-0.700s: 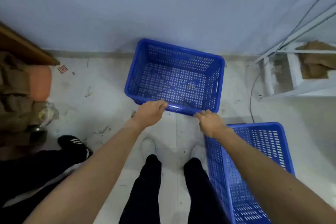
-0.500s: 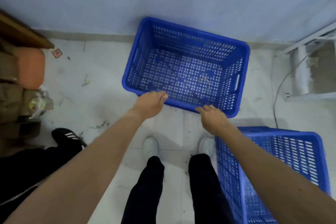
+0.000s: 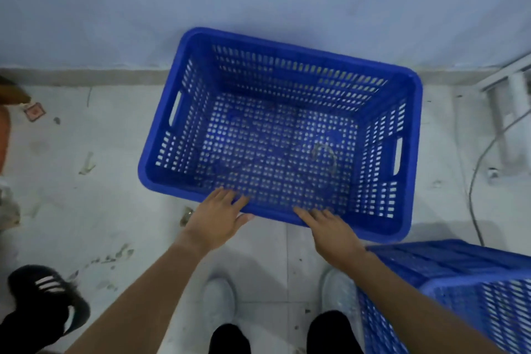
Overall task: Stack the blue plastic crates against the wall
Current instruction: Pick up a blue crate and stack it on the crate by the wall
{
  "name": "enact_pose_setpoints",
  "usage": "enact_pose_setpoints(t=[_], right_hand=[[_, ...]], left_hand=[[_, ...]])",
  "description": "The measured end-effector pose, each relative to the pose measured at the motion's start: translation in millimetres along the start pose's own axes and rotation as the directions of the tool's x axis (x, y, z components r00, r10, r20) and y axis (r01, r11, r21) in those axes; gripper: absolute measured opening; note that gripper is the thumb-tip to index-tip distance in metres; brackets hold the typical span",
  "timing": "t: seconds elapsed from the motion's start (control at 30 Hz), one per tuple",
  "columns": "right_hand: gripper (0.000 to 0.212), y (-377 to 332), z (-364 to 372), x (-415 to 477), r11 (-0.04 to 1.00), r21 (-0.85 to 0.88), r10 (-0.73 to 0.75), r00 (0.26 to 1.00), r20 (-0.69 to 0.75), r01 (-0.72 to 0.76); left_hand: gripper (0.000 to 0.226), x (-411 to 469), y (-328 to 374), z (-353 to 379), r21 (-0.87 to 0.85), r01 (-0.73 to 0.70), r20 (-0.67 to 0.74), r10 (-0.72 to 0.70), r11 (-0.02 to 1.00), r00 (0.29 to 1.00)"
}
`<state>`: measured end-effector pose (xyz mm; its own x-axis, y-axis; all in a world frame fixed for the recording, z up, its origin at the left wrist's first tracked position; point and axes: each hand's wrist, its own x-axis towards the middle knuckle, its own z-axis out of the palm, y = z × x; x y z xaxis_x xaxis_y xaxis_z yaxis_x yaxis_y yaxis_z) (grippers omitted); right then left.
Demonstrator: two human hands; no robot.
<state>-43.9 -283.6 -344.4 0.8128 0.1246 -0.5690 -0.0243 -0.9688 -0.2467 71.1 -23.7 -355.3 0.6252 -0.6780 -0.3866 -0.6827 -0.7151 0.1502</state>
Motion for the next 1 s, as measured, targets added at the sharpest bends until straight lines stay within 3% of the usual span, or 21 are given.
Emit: enact_pose_setpoints(t=[0.17, 0.33, 0.43, 0.57, 0.83, 1.0], right_hand=[[0.082, 12, 0, 5, 0.998, -0.015, -0.059, 0.998, 0.017, 0.059], [0.083, 24, -2, 9, 0.984, -0.091, -0.161, 0.984, -0.069, 0.155], [0.094, 27, -6, 13, 0.964, -0.19, -0.196, 0.98, -0.024, 0.188], [0.09, 34, -12, 22, 0.941, -0.239, -0.251, 0.968, -0.022, 0.239], [0.072, 60, -63, 54, 0.903, -0.333, -0.277, 0.96, 0.032, 0.271], [0.062, 69, -85, 71, 0.908, -0.338, -0.205, 0.967, 0.153, 0.246]], left_hand=[[0.061, 0, -13, 0, 0.072, -0.129, -0.037, 0.132, 0.989, 0.991], [0.062, 2, -21, -10, -0.028, 0.021, 0.046, -0.02, 0.999, 0.999], [0.064, -3, -21, -13, -0.068, 0.092, 0.058, -0.088, 0.993, 0.994], [0.071, 0, -16, -8, -0.062, 0.211, 0.069, -0.206, 0.976, 0.976], [0.057, 23, -12, -8, -0.027, 0.238, -0.016, -0.239, 0.971, 0.971], [0.056, 34, -14, -11, -0.021, 0.259, 0.028, -0.259, 0.966, 0.966]])
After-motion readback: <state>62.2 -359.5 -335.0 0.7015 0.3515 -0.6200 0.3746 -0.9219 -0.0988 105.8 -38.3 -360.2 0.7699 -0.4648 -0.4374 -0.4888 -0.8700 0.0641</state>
